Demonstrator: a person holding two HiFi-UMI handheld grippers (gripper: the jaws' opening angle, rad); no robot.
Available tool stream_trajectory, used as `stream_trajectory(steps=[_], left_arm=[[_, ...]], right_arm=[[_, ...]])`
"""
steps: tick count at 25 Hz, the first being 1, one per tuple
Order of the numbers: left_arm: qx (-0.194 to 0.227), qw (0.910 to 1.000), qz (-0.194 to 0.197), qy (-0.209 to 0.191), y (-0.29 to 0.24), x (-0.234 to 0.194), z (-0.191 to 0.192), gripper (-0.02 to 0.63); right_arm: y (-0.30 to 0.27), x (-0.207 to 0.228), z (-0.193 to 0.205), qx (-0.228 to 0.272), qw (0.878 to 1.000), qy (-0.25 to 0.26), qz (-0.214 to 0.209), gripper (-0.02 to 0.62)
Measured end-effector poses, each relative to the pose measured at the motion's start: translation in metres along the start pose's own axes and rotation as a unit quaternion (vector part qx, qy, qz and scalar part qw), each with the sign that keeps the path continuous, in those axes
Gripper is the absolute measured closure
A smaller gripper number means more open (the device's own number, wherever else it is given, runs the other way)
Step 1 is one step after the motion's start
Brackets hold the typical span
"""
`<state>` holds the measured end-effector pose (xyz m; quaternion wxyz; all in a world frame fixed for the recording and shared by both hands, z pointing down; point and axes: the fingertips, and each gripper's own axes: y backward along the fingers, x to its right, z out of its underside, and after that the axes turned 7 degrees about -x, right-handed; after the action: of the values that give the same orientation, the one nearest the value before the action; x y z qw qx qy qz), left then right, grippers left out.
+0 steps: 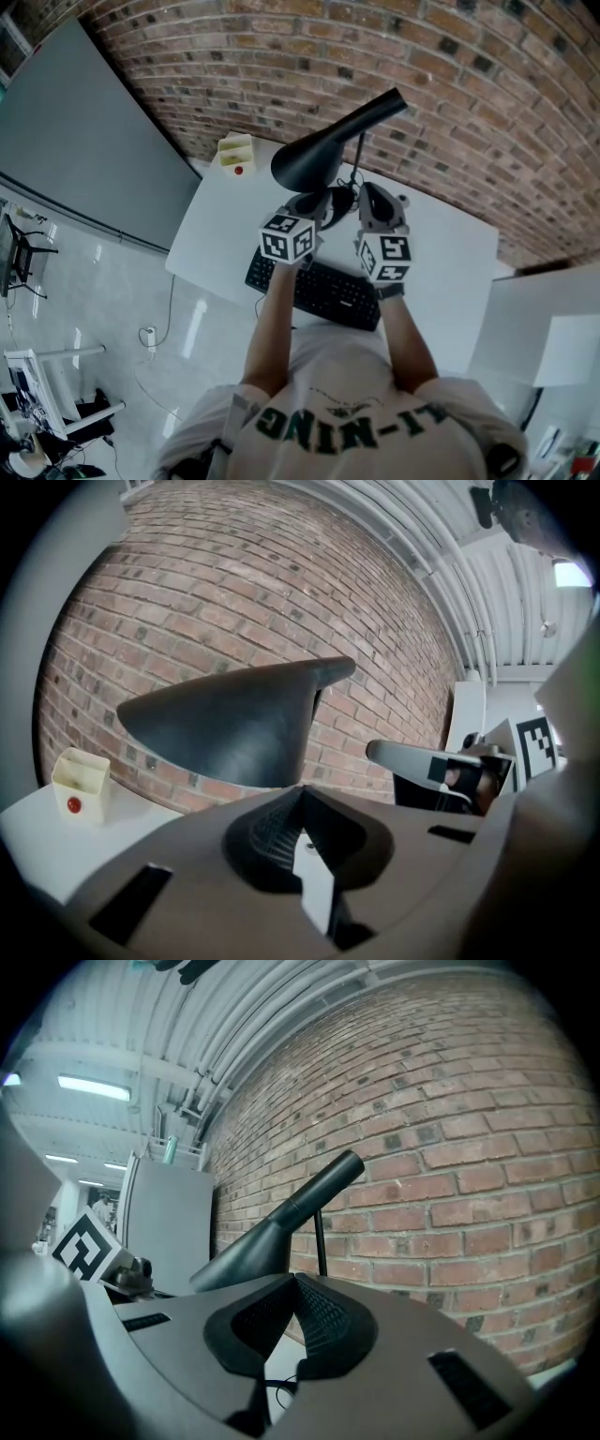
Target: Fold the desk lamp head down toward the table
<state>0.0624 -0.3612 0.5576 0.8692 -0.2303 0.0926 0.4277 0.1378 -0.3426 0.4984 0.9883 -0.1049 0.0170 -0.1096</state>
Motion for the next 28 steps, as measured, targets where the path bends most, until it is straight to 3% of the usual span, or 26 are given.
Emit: stream_trajectory(steps=[6,17,22,28], left_arm=[[-0.016,0.9998,0.007,0.0,-0.014,0.008,0.011,0.609],[-0.024,0.9994,-0.022,0.009,0.009,-0.001,0.018,0.609],[0.01,0.9986,-0.05,-0.01,0.049,0.015,-0.005,0.609],[0.069,0.9885,-0.13,-0.032,0.113,0.025,-0.032,0.607]], right_arm=[[0.002,0.004,0.0,0.002,1.0,-0.003,0.004,0.592],[0.011,0.018,0.002,0.006,1.0,-0.024,0.01,0.592],[0.025,0.011,-0.003,0.005,0.999,-0.044,0.005,0.592],[0.056,-0.007,-0.01,0.012,0.999,-0.039,-0.014,0.592]])
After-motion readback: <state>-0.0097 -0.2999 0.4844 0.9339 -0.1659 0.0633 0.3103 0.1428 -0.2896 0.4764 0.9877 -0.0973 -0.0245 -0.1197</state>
